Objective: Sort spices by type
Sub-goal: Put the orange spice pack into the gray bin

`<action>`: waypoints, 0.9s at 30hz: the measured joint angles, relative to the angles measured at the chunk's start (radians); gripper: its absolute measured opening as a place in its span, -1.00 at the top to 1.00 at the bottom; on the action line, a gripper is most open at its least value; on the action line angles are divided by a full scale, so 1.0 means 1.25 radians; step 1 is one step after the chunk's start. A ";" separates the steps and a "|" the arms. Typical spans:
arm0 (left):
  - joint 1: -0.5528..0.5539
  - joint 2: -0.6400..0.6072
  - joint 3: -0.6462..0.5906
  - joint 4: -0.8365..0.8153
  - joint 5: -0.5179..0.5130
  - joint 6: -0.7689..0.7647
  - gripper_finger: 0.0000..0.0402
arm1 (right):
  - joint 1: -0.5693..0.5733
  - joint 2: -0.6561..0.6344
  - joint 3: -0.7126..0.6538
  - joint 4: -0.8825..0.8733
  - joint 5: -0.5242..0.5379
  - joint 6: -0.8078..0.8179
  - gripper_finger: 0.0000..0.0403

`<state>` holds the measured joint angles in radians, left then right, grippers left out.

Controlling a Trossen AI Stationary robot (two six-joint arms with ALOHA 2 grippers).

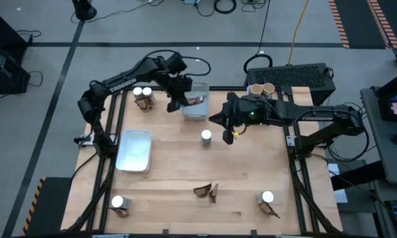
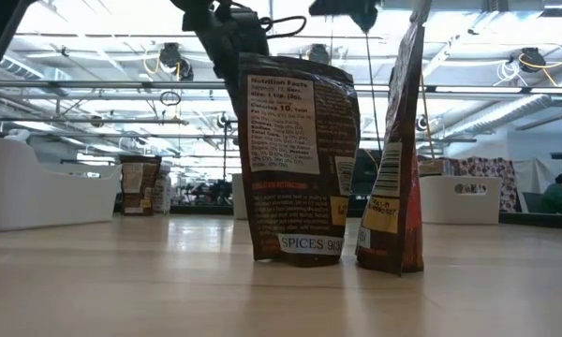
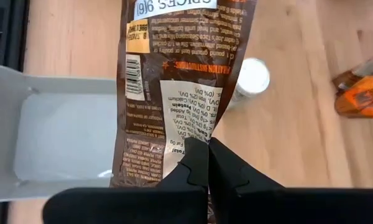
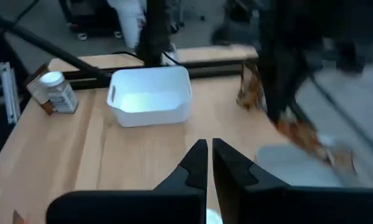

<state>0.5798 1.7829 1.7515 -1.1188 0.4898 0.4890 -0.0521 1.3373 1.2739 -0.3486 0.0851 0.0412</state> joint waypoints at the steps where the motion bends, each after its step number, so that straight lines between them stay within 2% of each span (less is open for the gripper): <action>1: -0.004 0.000 0.000 0.000 0.000 -0.010 1.00 | 0.007 0.000 0.012 -0.002 0.011 -0.023 0.94; 6: -0.035 0.001 0.000 -0.002 -0.001 -0.044 1.00 | 0.024 0.023 0.064 -0.022 0.071 -0.106 0.80; 13: -0.086 0.001 0.000 0.011 0.006 -0.052 1.00 | 0.032 0.099 0.112 -0.088 0.127 -0.178 0.42; 20: -0.115 0.001 0.000 0.011 0.007 -0.051 1.00 | 0.055 0.145 0.152 -0.090 0.273 -0.299 0.07; 25: -0.121 0.001 0.000 0.011 0.007 -0.050 1.00 | 0.053 0.159 0.151 -0.107 0.283 -0.288 -0.09; 27: -0.120 0.001 0.000 0.016 0.007 -0.050 1.00 | 0.054 0.159 0.151 -0.111 0.256 -0.275 -0.13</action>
<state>0.4301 1.7836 1.7515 -1.0992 0.4980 0.4261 0.0160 1.5362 1.4628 -0.4875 0.4047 -0.3026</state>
